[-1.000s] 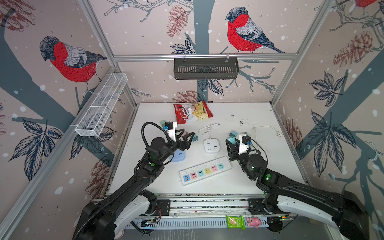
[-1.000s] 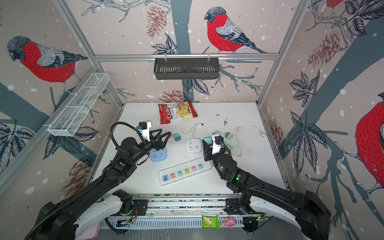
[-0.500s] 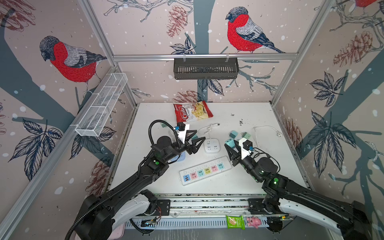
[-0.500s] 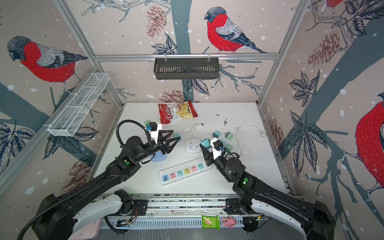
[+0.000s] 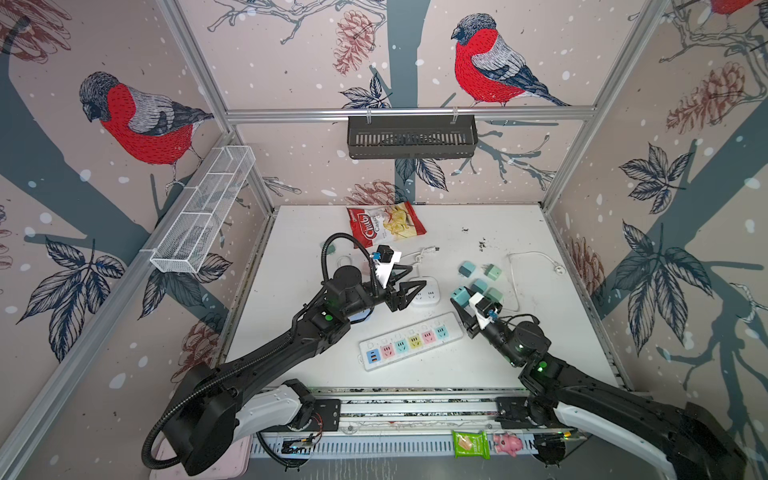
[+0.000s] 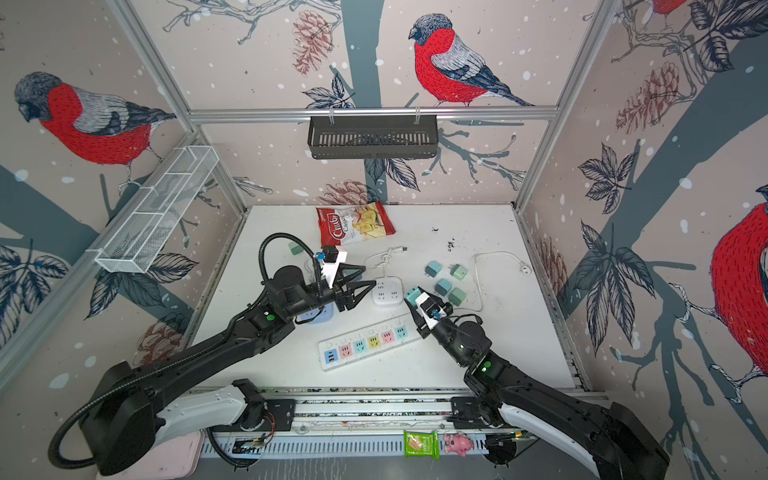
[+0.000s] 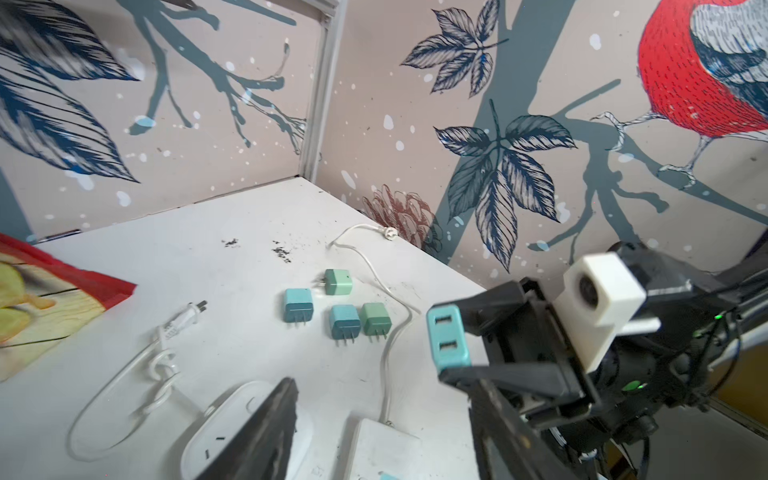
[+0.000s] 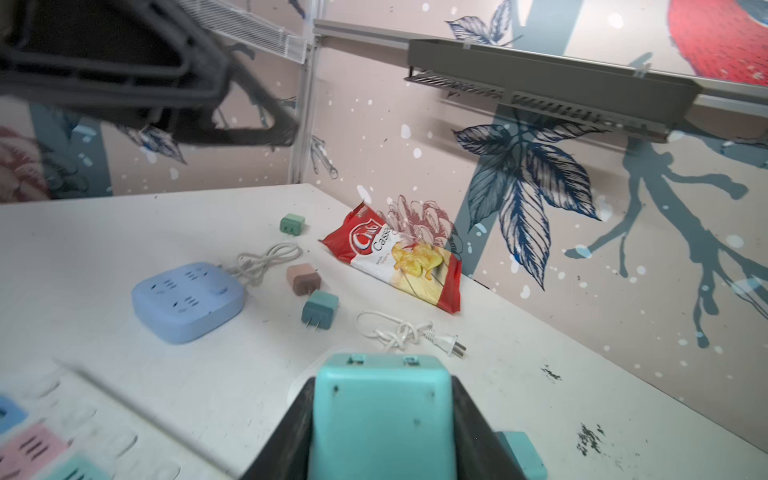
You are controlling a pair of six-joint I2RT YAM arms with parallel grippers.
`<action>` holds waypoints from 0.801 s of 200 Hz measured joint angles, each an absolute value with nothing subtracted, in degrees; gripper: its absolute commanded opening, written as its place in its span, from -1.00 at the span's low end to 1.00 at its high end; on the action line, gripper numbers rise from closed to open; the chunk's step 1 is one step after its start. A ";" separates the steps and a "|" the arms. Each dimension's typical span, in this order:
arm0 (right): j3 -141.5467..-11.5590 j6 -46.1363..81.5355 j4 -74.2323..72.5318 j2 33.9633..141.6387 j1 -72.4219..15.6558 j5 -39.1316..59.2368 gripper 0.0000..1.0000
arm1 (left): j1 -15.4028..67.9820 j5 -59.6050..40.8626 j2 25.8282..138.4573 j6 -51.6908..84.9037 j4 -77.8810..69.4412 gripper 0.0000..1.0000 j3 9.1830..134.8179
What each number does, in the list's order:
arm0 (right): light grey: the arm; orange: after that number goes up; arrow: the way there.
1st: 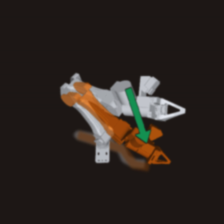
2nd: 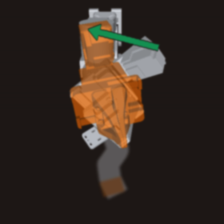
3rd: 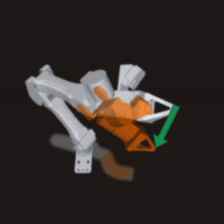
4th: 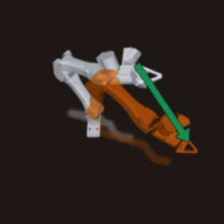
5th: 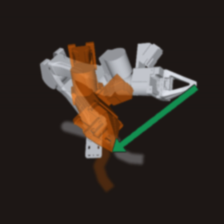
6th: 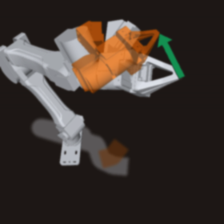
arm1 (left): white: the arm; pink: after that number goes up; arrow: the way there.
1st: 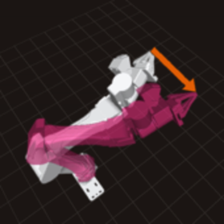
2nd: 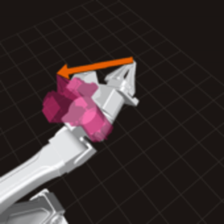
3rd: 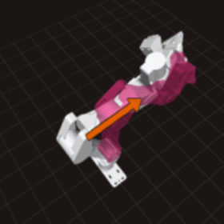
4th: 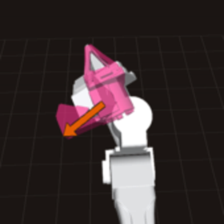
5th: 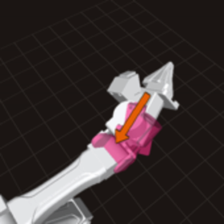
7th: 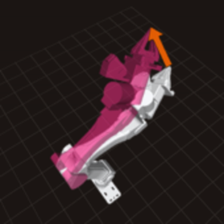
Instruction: Insert the plug
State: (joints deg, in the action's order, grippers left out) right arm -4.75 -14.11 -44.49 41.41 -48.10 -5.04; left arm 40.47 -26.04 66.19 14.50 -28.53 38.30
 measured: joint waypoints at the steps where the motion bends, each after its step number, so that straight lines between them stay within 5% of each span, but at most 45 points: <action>1: -4.47 -14.35 -44.91 41.32 -48.27 -4.80 -0.99 | 40.64 -26.04 66.39 14.46 -28.45 0.30 38.52; 160: -1.08 -23.00 -57.54 43.13 -55.44 -7.57 -0.98 | 49.15 -32.60 81.25 8.27 -19.90 0.40 50.30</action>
